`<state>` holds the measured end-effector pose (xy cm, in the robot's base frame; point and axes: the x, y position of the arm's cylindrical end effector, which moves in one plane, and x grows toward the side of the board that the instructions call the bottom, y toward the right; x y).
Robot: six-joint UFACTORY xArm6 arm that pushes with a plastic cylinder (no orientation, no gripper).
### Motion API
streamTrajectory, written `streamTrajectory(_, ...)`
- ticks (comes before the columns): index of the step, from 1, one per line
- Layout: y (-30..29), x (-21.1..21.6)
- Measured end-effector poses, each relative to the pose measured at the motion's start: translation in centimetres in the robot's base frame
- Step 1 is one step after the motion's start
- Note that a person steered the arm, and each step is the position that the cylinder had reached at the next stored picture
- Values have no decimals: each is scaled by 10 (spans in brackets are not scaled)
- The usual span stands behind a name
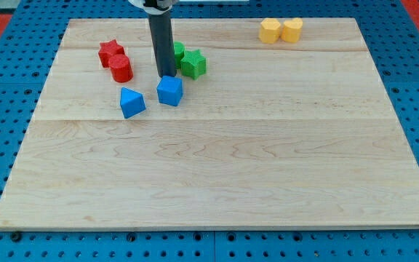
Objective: Nudge the red circle and the red star a bit left
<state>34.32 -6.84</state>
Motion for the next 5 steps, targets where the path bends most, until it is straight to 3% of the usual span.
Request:
streamTrajectory(1,54,-4)
streamTrajectory(2,67,-20)
streamTrajectory(5,24,-16)
